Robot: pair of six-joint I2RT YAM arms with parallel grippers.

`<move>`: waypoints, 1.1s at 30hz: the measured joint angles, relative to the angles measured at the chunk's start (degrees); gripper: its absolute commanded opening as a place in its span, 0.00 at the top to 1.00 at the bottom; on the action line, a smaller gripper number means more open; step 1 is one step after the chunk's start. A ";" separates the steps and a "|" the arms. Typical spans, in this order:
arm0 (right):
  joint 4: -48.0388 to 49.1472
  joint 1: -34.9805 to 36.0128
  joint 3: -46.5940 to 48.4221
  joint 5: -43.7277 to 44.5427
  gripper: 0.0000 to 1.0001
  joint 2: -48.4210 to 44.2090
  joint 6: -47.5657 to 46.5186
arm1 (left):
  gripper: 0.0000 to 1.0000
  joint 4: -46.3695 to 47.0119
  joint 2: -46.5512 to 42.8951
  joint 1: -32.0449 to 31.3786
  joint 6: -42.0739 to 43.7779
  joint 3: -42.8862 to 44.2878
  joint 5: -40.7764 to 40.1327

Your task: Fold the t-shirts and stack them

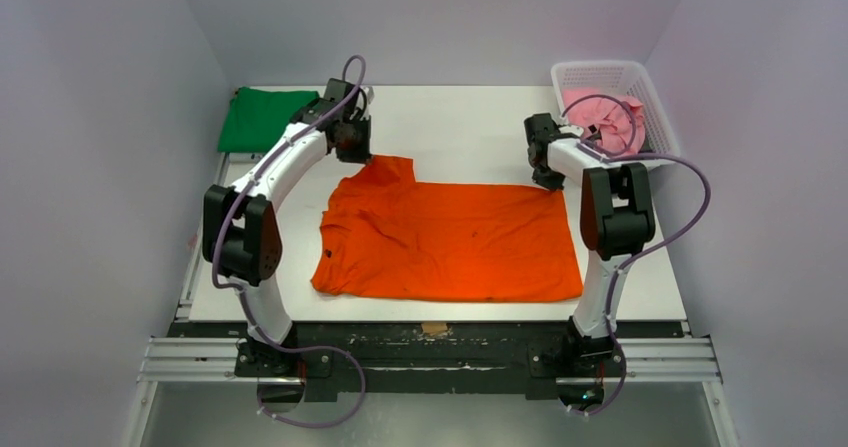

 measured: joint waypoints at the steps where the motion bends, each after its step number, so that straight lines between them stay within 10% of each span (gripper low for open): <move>1: 0.22 0.00 -0.46 -0.02 1.00 -0.26 0.00 | 1.00 0.07 -0.31 0.00 0.15 -0.20 -0.02; 33: 2.27 0.17 -25.97 -4.81 1.00 -34.51 -5.11 | 1.00 4.55 -41.38 -0.55 -8.96 -41.70 -2.29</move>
